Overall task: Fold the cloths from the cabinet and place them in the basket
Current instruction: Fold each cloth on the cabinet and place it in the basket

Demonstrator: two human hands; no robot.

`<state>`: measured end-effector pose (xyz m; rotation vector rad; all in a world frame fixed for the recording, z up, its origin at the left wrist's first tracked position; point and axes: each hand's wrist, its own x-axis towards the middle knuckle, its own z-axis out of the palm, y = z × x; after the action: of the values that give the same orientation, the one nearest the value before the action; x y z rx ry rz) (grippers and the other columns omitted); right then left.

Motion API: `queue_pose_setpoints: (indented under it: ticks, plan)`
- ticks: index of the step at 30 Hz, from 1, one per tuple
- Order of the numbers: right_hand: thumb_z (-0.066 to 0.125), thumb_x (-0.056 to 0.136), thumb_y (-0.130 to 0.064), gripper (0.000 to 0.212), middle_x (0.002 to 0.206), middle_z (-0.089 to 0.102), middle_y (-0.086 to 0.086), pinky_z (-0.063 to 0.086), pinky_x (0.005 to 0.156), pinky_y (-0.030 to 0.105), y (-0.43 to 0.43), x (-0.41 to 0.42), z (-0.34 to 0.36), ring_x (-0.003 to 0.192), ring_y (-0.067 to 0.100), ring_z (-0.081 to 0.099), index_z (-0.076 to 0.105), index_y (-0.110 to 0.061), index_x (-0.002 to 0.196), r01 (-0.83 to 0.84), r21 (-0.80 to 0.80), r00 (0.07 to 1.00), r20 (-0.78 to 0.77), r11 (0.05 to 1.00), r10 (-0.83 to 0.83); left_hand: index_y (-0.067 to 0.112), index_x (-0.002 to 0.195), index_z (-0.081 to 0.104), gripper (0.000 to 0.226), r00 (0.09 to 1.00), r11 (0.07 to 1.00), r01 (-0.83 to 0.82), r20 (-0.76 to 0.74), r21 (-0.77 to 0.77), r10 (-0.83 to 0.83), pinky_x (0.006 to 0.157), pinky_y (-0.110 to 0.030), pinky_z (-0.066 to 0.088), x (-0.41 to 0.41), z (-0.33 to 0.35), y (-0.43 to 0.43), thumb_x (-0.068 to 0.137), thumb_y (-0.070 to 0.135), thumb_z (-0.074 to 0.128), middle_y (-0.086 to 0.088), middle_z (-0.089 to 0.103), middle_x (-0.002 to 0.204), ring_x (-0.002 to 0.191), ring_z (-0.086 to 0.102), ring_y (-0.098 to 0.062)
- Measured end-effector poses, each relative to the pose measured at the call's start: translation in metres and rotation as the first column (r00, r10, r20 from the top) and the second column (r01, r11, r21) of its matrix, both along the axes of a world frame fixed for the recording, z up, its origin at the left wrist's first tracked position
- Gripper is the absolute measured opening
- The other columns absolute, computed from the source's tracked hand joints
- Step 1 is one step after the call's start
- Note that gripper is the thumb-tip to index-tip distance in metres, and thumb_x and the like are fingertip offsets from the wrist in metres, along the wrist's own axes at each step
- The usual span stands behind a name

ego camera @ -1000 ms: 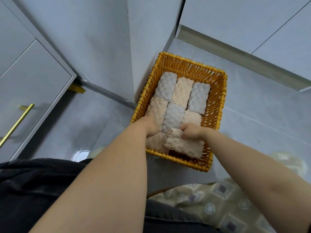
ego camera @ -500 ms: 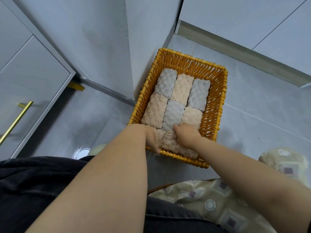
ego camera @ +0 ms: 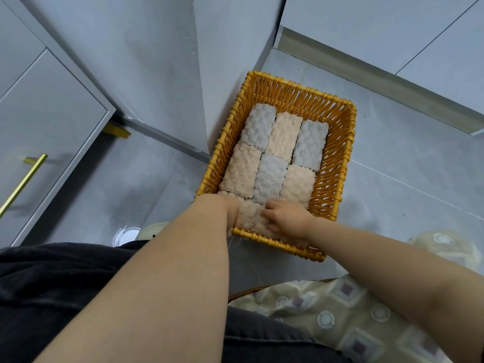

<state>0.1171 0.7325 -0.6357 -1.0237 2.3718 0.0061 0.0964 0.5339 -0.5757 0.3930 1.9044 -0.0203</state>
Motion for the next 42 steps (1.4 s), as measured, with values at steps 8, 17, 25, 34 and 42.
queue_pose_setpoints:
  ticks: [8,17,25,34,42]
  plan:
    - [0.052,0.091,-0.023,0.035,0.117,0.049,0.008,0.050,0.066,0.036,-0.015,0.000,-0.001,0.095,0.025,0.054,0.049,-0.014,0.125,0.004,0.199,0.995,0.095,0.980,-0.023,0.018,0.117,0.066,0.036,0.999,0.998,-0.049,0.022,0.035,0.048,0.091,-0.040,0.052,-0.003,-0.005,-0.001,0.082,0.025,0.073,-0.006,0.064,0.111,0.101,0.062,-0.025]
    - [0.049,0.092,-0.038,0.051,0.128,0.044,0.006,0.048,0.082,0.032,-0.008,-0.008,0.033,0.104,0.022,0.051,0.037,-0.013,0.135,0.155,0.063,0.988,-0.015,0.986,-0.154,0.011,0.114,0.066,0.034,0.970,0.974,-0.188,-0.134,0.131,0.205,0.092,-0.040,0.052,-0.011,0.011,-0.006,0.084,0.027,0.066,-0.007,0.064,0.114,0.102,0.061,-0.024]
    - [0.048,0.094,-0.035,0.039,0.118,0.049,0.007,0.047,0.077,0.034,-0.057,-0.036,0.080,0.102,0.024,0.052,0.047,-0.011,0.124,0.237,-0.148,0.957,-0.137,0.960,-0.257,0.009,0.110,0.066,0.026,0.925,0.961,-0.194,-0.291,0.198,0.246,0.086,-0.035,0.050,-0.031,0.065,-0.023,0.092,0.022,0.054,-0.009,0.066,0.111,0.101,0.061,-0.025]
    - [0.047,0.095,-0.028,0.045,0.137,0.046,0.003,0.048,0.084,0.034,-0.149,-0.056,0.160,0.111,0.021,0.054,0.041,-0.014,0.138,0.195,-0.437,0.932,-0.195,0.878,-0.304,0.009,0.102,0.060,0.016,0.807,0.970,-0.242,-0.562,-0.034,0.181,0.075,-0.033,0.046,-0.030,0.163,-0.094,0.093,0.018,0.052,-0.004,0.053,0.088,0.087,0.054,-0.024]
    - [0.048,0.094,-0.023,0.046,0.139,0.046,0.002,0.042,0.095,0.031,-0.230,-0.071,0.231,0.120,0.018,0.050,0.041,-0.013,0.138,0.136,-0.595,0.924,-0.213,0.792,-0.318,0.012,0.116,0.058,0.024,0.597,0.911,-0.379,-0.795,-0.162,0.108,0.081,-0.036,0.043,-0.009,0.247,-0.169,0.094,0.016,0.050,-0.004,0.058,0.115,0.107,0.057,-0.026]
